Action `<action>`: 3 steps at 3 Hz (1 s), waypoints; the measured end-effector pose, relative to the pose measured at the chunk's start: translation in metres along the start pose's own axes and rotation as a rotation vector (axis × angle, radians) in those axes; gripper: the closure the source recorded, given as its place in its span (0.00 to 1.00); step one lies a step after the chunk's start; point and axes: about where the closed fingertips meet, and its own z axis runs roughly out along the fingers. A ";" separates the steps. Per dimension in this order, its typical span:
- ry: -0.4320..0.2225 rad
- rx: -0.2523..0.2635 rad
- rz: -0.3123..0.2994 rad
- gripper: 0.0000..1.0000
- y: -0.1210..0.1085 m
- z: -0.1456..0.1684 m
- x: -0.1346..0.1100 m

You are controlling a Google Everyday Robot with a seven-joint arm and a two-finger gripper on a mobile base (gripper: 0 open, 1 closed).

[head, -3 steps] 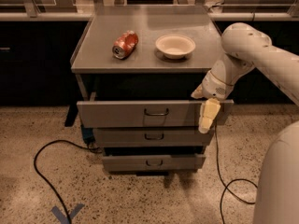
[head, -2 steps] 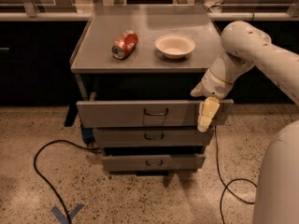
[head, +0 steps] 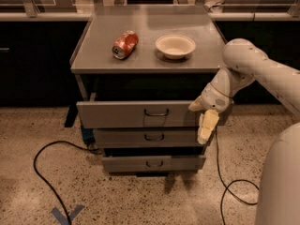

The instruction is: Close top drawer

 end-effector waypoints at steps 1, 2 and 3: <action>-0.017 -0.052 -0.003 0.00 0.005 0.020 0.003; -0.006 -0.070 0.002 0.00 -0.002 0.033 0.008; -0.028 -0.013 0.014 0.00 -0.029 0.021 0.013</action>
Offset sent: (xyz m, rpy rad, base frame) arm 0.0005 0.0033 -0.0474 -0.0026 0.0820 0.0316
